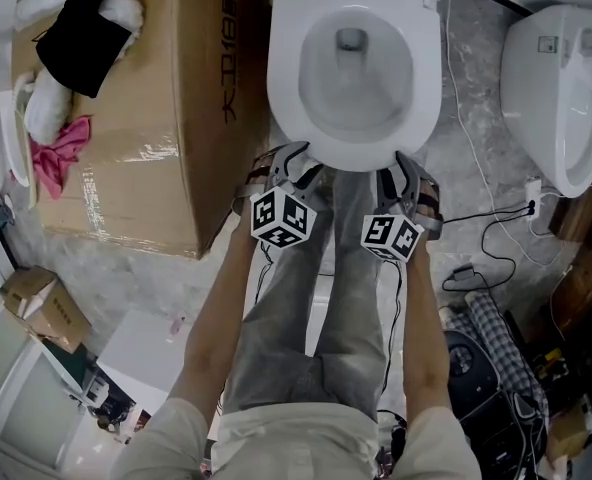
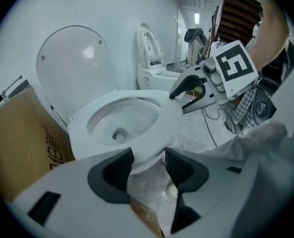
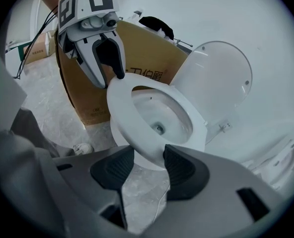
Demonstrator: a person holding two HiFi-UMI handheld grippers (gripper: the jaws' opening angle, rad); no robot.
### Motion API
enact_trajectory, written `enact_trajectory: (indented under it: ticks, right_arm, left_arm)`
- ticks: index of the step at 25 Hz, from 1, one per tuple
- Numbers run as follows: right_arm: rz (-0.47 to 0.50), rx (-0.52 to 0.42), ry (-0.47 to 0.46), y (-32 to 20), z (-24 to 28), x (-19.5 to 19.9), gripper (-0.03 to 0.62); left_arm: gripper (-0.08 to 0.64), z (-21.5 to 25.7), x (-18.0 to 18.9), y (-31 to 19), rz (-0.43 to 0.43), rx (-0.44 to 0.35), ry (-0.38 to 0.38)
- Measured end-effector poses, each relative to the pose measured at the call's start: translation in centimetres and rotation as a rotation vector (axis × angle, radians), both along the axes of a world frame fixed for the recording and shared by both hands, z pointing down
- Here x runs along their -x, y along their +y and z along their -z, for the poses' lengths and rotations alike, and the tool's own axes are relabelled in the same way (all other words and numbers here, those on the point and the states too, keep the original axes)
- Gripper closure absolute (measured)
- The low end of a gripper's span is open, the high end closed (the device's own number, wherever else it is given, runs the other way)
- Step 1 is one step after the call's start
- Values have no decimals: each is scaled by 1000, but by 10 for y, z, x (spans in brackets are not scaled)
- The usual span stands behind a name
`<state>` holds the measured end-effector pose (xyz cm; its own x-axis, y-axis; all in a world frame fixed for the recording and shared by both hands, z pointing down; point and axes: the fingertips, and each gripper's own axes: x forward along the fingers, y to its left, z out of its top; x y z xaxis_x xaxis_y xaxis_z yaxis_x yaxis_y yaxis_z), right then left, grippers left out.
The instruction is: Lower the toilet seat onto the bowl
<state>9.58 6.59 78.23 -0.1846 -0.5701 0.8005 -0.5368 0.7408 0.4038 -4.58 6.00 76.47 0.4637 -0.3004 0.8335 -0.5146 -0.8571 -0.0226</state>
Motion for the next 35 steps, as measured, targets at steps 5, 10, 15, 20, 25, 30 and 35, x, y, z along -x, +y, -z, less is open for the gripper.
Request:
enact_trajectory:
  ticks: [5, 10, 15, 20, 25, 30, 35]
  right_arm:
    - [13, 8, 15, 2, -13, 1, 393]
    - [21, 16, 36, 4, -25, 0, 389]
    - [24, 23, 48, 5, -34, 0, 387]
    - [31, 29, 73, 7, -42, 0, 387]
    - [32, 30, 92, 7, -52, 1, 385]
    - [37, 38, 101, 7, -59, 1, 382]
    - [45, 51, 102, 8, -66, 1, 382]
  left_arm:
    - [336, -13, 1, 3, -8, 15, -21]
    - [337, -23, 0, 4, -6, 26, -38]
    - [345, -31, 0, 6, 2, 40, -40]
    - [350, -38, 1, 7, -2, 50, -50]
    - [359, -48, 2, 7, -3, 57, -58]
    - [360, -54, 2, 8, -6, 68, -65]
    - [360, -62, 1, 8, -7, 83, -68]
